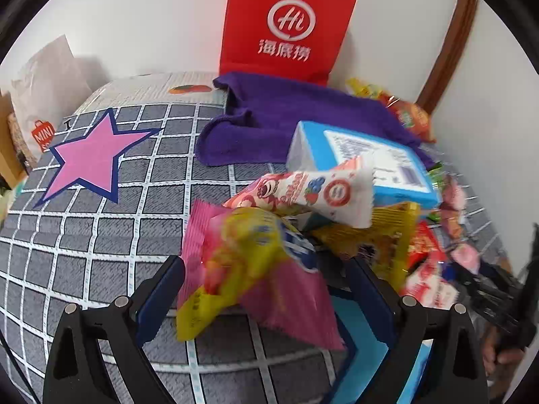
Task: Organize snacks
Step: 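Close the left tool on the candy bag while the right tool grasps the peach pack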
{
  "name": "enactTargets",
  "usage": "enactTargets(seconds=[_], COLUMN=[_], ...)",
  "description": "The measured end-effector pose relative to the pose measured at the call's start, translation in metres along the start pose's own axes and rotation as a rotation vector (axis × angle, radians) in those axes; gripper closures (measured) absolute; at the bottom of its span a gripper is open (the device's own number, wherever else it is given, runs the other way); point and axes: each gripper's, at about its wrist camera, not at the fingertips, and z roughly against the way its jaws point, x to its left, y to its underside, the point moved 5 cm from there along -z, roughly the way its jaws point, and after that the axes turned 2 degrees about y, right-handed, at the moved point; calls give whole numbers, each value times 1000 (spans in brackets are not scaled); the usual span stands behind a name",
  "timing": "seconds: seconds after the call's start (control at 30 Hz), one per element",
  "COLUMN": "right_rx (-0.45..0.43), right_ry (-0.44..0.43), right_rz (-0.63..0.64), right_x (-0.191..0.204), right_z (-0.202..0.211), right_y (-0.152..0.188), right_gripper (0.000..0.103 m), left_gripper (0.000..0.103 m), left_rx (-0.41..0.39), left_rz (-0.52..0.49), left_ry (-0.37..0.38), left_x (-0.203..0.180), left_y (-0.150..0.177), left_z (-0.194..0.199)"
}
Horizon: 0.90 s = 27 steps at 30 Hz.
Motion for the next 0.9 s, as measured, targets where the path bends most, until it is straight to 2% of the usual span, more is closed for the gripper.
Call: enactTargets(seconds=[0.1,0.23,0.43,0.53,0.7,0.9], right_rx=[-2,-4,-14,-20,-47,-100], right_ry=[-8,-18,-23,-49,-63,-34], right_rz=[-3,-16,-30,-73,-113,-80], right_x=[-1,-1,-1,-6,-12,-4], right_z=[0,1,5,12,36,73], right_y=[0,0,-1,2,0,-12], right_gripper=[35,35,35,36,36,36], left_gripper=[35,45,46,46,46,46], left_rx=[17,5,-4,-9,-32,-69], left_rz=[8,19,21,27,24,20], left_ry=[-23,-9,21,60,77,93], left_x=[1,5,5,5,3,-2], left_y=[2,3,7,12,16,8], left_z=[-8,-4,13,25,46,73])
